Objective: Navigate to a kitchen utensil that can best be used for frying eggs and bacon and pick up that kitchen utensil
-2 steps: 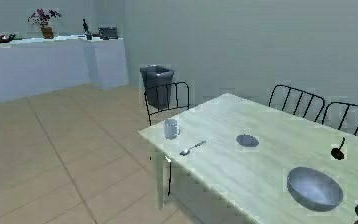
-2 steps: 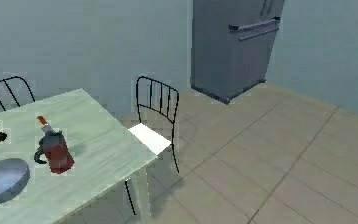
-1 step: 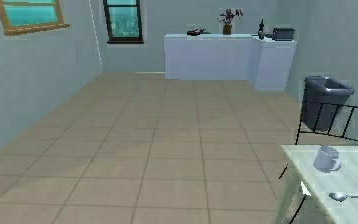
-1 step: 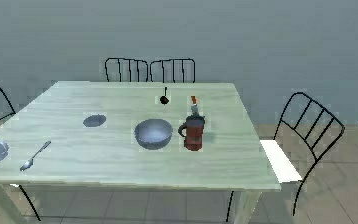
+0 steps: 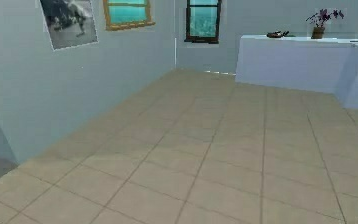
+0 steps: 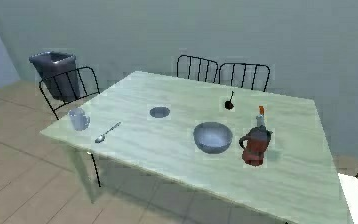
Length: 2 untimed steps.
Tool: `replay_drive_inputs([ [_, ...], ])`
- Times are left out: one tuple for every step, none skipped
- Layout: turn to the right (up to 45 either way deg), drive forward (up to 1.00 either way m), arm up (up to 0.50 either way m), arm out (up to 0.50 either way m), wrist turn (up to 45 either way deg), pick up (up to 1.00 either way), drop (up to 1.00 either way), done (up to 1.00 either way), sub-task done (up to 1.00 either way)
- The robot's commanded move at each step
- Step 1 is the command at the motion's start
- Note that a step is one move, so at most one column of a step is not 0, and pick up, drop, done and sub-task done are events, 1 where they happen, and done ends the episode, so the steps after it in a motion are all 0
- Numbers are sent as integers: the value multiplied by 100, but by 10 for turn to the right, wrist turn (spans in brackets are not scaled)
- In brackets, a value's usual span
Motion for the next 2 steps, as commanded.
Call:
replay_drive_inputs([
  [-30, 0, 0, 0, 0, 0, 0, 0, 0],
  [360, 0, 0, 0, 0, 0, 0, 0, 0],
])
